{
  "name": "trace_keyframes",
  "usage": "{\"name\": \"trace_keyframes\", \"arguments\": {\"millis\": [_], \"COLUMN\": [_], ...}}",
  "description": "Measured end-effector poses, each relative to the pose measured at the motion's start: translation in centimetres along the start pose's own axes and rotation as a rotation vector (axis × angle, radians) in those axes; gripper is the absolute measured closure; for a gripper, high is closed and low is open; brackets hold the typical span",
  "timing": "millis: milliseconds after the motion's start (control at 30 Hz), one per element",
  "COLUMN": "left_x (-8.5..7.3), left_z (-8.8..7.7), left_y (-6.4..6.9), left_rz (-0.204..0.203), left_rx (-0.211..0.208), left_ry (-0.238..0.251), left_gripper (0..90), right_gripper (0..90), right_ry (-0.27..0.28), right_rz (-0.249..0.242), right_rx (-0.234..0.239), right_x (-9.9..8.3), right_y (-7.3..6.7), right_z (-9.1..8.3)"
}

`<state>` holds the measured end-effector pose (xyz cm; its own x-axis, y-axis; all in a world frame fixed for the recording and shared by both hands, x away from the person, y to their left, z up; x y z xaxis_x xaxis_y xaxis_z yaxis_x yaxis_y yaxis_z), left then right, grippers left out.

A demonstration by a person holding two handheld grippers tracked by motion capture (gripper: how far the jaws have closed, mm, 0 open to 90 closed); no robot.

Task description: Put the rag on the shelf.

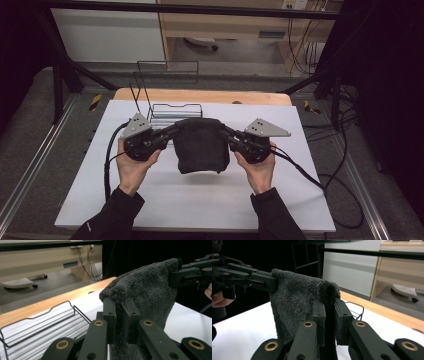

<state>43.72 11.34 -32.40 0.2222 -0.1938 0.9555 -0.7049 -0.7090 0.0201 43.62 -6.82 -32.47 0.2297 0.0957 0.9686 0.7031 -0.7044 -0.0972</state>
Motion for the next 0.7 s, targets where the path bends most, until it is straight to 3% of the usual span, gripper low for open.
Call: {"name": "trace_keyframes", "arguments": {"millis": [300,700], "left_x": [1.1,3.2], "left_z": [-0.5,-1.9], "left_y": [-1.5,-3.3], "left_rz": [-0.025,-0.019], "left_rx": [0.007,0.049], "left_ry": [0.052,0.121], "left_gripper": [82.3,82.3], "right_gripper": [81.5,81.6], "right_ry": [0.035,0.096], "right_rz": [-0.032,-0.063], "right_rx": [-0.024,-0.039], "right_x": [1.9,4.6], "right_y": [-0.6,-1.4], "right_z": [1.1,2.7]}}
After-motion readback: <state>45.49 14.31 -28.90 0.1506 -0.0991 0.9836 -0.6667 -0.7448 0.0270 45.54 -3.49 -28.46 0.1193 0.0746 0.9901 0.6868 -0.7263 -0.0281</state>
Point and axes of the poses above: each handheld gripper's, and its own axes: z roughly forward along the jaws, x roughly out of its top, y roughly to its right, the point moved 9 cm from there along z, roughly forward along the jaws, and after that the axes turned 2 degrees about z, right-handed, at the moved point
